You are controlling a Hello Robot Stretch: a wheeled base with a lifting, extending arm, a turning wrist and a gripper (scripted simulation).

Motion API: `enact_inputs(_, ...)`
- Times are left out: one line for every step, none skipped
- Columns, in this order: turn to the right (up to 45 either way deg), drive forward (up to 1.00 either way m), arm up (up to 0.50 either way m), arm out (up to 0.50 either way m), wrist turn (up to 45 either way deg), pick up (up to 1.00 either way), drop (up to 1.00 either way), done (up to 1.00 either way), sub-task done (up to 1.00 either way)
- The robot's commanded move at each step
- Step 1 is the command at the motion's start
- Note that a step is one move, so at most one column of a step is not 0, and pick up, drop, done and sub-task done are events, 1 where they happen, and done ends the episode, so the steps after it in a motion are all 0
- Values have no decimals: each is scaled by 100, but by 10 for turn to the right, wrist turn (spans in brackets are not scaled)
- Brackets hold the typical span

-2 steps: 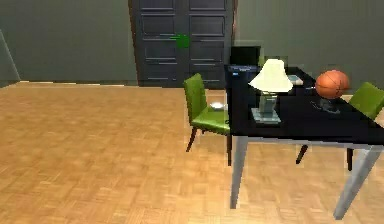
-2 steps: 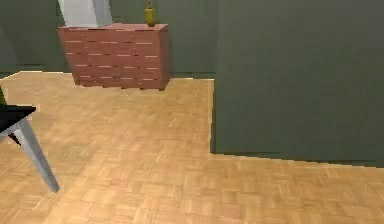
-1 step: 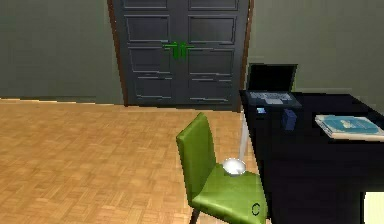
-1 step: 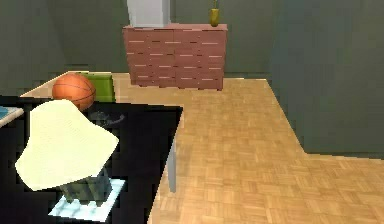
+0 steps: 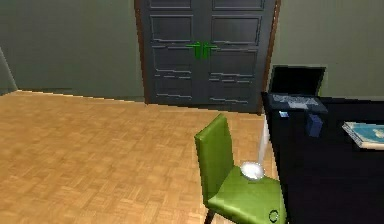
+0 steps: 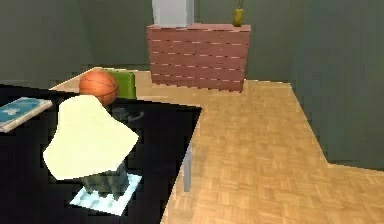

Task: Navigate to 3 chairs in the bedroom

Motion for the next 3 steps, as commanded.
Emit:
enact_inputs(0,15,0,0,0,0,0,0,0)
enact_inputs(210,0,0,0,0,0,0,0,0)
enact_inputs(0,0,0,0,0,0,0,0,100)
